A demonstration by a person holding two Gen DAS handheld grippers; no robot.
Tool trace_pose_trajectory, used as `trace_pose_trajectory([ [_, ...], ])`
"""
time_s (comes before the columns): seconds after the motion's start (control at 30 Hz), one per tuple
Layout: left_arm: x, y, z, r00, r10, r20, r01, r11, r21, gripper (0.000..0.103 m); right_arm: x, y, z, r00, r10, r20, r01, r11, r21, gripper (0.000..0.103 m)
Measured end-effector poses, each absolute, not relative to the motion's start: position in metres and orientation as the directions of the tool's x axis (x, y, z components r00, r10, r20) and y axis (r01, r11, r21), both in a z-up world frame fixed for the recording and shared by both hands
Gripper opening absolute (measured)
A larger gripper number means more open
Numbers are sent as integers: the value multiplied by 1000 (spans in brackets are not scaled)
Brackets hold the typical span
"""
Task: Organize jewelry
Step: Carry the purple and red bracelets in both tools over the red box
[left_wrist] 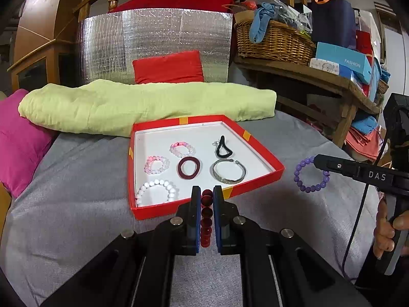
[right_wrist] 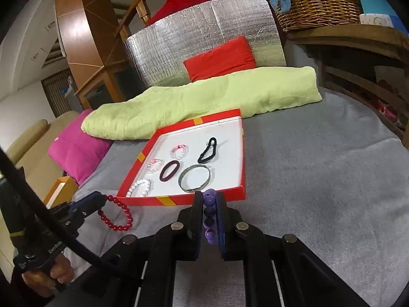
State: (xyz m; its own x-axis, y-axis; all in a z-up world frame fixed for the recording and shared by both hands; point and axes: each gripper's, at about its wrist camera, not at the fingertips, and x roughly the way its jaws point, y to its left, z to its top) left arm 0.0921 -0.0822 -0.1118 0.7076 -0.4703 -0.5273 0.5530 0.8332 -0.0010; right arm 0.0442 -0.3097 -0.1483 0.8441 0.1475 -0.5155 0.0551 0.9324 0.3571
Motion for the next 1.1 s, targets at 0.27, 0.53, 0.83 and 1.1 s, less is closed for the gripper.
trace_pose_trajectory([
  [0.27, 104, -79, -99, 682, -495, -538, 548, 834, -73, 9, 62, -314, -137, 850, 209, -484, 30, 898, 440, 11],
  [0.53, 126, -85, -75, 684, -513, -519, 555, 828, -88, 9, 99, -317, -123, 862, 244, -444, 5, 872, 490, 11],
  [0.83, 159, -112, -46, 690, -549, -471, 574, 812, -106, 9, 148, -329, -107, 893, 231, -387, 14, 843, 537, 11],
  [1.1, 219, -128, -26, 679, -509, -529, 589, 808, -20, 9, 209, -349, -100, 872, 294, -391, 1, 798, 603, 11],
])
